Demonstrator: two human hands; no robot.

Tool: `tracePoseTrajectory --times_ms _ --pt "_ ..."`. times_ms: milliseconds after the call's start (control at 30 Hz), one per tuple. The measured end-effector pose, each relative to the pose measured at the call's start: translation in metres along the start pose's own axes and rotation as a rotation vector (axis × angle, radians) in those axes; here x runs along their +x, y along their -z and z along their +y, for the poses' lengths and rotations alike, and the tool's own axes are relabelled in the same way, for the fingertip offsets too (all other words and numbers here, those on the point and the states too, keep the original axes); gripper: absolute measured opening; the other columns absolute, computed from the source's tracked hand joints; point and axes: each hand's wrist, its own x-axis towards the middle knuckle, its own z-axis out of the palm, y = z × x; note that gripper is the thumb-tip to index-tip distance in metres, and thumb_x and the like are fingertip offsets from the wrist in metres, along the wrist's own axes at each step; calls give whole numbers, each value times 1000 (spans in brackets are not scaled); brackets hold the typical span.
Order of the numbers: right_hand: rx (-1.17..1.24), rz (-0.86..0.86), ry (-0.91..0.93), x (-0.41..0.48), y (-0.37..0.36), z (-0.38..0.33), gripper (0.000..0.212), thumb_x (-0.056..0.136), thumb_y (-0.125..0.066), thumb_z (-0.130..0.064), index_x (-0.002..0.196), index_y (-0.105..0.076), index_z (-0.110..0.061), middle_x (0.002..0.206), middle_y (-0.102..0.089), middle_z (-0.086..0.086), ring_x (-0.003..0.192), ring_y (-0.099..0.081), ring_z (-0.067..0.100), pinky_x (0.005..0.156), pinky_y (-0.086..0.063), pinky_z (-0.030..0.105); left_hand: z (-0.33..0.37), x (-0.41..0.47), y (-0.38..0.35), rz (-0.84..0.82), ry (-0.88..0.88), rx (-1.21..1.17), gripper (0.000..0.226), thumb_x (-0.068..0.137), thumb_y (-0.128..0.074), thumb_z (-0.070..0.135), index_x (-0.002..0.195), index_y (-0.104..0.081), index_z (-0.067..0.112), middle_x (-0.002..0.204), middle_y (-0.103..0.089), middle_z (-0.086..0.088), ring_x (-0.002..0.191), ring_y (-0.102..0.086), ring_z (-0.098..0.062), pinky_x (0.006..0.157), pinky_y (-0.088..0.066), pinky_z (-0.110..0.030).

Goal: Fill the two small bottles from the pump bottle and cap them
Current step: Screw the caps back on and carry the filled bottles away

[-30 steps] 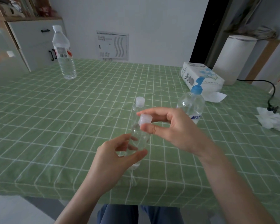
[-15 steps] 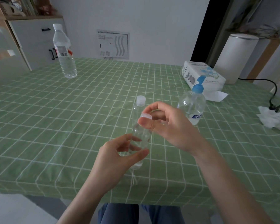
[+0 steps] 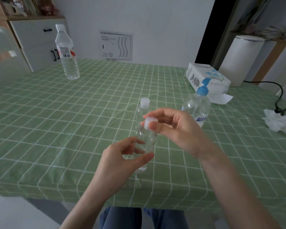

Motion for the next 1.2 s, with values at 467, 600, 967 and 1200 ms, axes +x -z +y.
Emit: tracePoseTrajectory --times_ms 467,600,967,1200 --pt "84 45 -34 2 -8 4 31 64 -77 -33 85 -62 -17 99 -75 11 99 -71 24 102 -48 44 -1 -1 4 -48 -43 -20 39 57 -72 59 91 -71 38 85 -74 9 92 -67 -8 87 -53 -44" --pt "100 -69 -79 0 -5 4 40 72 -70 -38 108 -62 -24 106 -75 7 105 -69 15 99 -51 35 -1 -2 5 -68 -56 -43 33 58 -73 54 88 -71 40 82 -75 9 86 -68 -4 81 -53 -35" --pt "131 -48 -50 0 -7 5 29 69 -71 -33 95 -69 -20 99 -76 1 96 -71 8 94 -53 25 -4 -2 5 -79 -83 -74 31 61 -75 48 90 -72 38 85 -76 7 86 -69 -6 81 -55 -38" --pt "18 64 0 0 -14 4 26 74 -66 -43 93 -75 -28 101 -76 -12 107 -66 2 108 -43 38 -3 -3 2 35 -91 -52 41 53 -71 59 86 -72 35 83 -74 9 88 -67 -3 77 -52 -28"
